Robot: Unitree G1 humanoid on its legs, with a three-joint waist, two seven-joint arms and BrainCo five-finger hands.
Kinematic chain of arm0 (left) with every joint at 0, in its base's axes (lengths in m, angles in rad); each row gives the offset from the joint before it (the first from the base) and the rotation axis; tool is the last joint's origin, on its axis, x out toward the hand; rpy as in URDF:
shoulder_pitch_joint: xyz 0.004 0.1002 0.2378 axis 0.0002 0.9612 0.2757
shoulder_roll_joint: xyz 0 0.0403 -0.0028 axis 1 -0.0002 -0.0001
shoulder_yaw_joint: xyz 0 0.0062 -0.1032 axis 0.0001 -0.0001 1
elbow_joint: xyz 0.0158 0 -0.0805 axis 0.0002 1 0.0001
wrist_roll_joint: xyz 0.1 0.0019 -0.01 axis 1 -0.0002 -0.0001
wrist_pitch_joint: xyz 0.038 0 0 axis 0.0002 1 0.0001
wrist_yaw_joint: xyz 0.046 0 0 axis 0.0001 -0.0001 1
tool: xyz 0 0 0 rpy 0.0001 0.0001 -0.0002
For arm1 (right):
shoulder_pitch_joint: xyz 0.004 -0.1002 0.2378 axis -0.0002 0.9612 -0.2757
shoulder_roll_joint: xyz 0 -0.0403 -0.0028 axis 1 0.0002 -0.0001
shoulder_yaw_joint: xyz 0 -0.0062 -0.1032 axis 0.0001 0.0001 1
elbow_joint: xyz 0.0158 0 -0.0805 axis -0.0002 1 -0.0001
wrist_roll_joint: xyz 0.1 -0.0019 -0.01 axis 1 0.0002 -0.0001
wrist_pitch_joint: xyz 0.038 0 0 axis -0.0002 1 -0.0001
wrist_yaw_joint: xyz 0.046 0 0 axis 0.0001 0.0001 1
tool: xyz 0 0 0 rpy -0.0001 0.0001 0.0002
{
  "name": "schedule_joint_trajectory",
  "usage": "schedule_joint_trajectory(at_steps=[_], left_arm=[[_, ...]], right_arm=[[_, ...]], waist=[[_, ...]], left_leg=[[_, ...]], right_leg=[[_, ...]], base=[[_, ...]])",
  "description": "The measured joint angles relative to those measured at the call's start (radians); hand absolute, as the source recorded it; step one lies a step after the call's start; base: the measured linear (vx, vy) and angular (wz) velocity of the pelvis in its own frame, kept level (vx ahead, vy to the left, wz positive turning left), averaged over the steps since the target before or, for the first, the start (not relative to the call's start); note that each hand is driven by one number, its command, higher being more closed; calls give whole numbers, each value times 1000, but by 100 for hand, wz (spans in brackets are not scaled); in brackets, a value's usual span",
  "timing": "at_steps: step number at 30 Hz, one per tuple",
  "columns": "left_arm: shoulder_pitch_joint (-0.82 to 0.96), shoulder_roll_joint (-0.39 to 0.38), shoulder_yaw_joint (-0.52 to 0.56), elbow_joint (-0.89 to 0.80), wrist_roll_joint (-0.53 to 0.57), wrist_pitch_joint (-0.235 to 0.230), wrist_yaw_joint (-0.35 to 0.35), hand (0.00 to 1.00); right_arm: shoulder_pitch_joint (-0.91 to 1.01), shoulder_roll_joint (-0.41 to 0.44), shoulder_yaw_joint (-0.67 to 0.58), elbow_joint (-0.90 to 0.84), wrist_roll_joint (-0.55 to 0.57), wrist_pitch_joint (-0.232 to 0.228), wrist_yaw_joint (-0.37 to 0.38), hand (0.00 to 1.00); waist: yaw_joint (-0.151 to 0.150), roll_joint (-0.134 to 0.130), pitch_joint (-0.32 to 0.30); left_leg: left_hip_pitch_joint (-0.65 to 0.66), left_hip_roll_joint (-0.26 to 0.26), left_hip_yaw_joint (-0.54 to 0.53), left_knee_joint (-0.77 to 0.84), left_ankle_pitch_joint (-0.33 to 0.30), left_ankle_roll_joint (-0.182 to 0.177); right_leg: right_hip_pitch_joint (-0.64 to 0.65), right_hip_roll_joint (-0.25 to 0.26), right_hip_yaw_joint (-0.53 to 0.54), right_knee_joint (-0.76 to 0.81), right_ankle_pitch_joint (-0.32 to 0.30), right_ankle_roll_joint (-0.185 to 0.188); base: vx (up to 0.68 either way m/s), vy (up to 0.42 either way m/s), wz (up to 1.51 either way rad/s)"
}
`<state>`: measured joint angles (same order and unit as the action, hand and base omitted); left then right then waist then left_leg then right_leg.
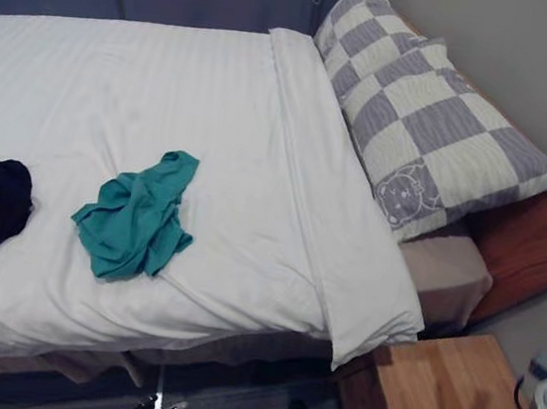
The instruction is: Tidy the bed and pick cloth on bed and put in laundry
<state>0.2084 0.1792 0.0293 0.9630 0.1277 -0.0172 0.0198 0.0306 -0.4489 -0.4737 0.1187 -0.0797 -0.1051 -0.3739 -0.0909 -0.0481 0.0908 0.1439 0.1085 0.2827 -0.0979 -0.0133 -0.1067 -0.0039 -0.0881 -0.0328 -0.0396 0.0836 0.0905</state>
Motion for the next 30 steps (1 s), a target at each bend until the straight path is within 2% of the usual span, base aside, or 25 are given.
schedule_joint_trajectory(at_steps=[1,4,7,9,11,13,14,16,18,21,25,26,28,29,30], left_arm=[[-2,0,-1,0,0,8,0,0],[-26,11,-26,-7,1,12,-3,0],[-102,16,-30,-12,-4,13,-3,0],[-180,11,-47,-21,-42,10,1,0],[-222,7,-77,-27,-80,6,5,0],[-235,1,-85,-25,-95,3,8,0],[-253,-10,-97,-25,-119,-9,16,0],[-261,-9,-98,-26,-127,-14,28,0],[-270,-9,-96,-27,-154,-27,47,0],[-271,-8,-84,-30,-158,-42,48,0],[-264,-7,-65,-29,-157,-65,48,0],[-261,-5,-65,-29,-157,-71,48,0],[-235,-2,-56,-39,-157,-82,49,0],[-226,-3,-56,-42,-157,-82,49,0],[-216,-4,-57,-38,-157,-78,48,0]], right_arm=[[-57,-24,74,0,21,4,42,100],[-247,-42,215,54,73,44,98,100],[-484,-96,291,216,121,60,107,100],[-694,-146,301,338,185,53,94,100],[-796,-149,323,410,230,31,85,100],[-793,-146,333,444,248,28,84,100],[-752,-119,328,459,279,38,72,100],[-709,-86,326,448,290,39,69,100],[-606,-15,320,374,301,22,69,100],[-488,75,306,295,300,-8,87,100],[-332,163,308,286,299,-72,112,100],[-300,177,310,286,295,-77,119,0],[-143,231,332,314,282,-75,156,0],[-104,245,336,341,270,-65,164,0],[-36,274,339,433,226,-22,185,0]], waist=[[6,0,0],[29,-2,19],[57,6,125],[80,64,252],[94,117,333],[105,129,339],[106,133,362],[105,134,371],[98,130,376],[76,119,377],[77,98,375],[76,91,373],[61,58,344],[58,50,332],[51,38,300]], left_leg=[[-10,-2,-13,0,1,2],[-88,-5,-47,49,-2,10],[-212,-1,-83,210,-37,30],[-359,19,-128,392,-86,42],[-461,25,-139,476,-102,55],[-506,20,-139,503,-109,59],[-551,14,-139,546,-126,68],[-570,13,-135,583,-148,69],[-586,14,-129,648,-188,70],[-565,18,-121,669,-204,70],[-467,31,-92,616,-197,60],[-445,32,-85,596,-193,54],[-373,35,-68,512,-170,31],[-362,35,-64,488,-161,32],[-342,34,-54,434,-145,25]], right_leg=[[-2,-3,-12,0,0,0],[-39,-20,-45,9,-2,2],[-103,-34,-66,63,3,-5],[-178,-34,-98,126,8,-4],[-269,-40,-105,202,-3,-7],[-328,-52,-102,259,-28,-3],[-409,-79,-93,383,-86,2],[-443,-91,-84,454,-124,3],[-483,-106,-69,563,-187,6],[-479,-122,-68,618,-226,3],[-399,-116,-73,590,-234,-2],[-381,-116,-73,577,-234,-3],[-313,-105,-84,504,-221,-1],[-304,-100,-84,480,-213,2],[-287,-87,-83,423,-189,2]], base=[[-31,1,28],[-36,-9,40],[-105,6,38],[-156,35,48],[-196,75,20],[-113,61,10],[-72,35,15],[-62,7,4],[-42,-25,-3],[16,-42,3],[42,-53,-5],[58,-50,-3],[84,-55,-2],[138,-45,-12],[162,-15,-19]])
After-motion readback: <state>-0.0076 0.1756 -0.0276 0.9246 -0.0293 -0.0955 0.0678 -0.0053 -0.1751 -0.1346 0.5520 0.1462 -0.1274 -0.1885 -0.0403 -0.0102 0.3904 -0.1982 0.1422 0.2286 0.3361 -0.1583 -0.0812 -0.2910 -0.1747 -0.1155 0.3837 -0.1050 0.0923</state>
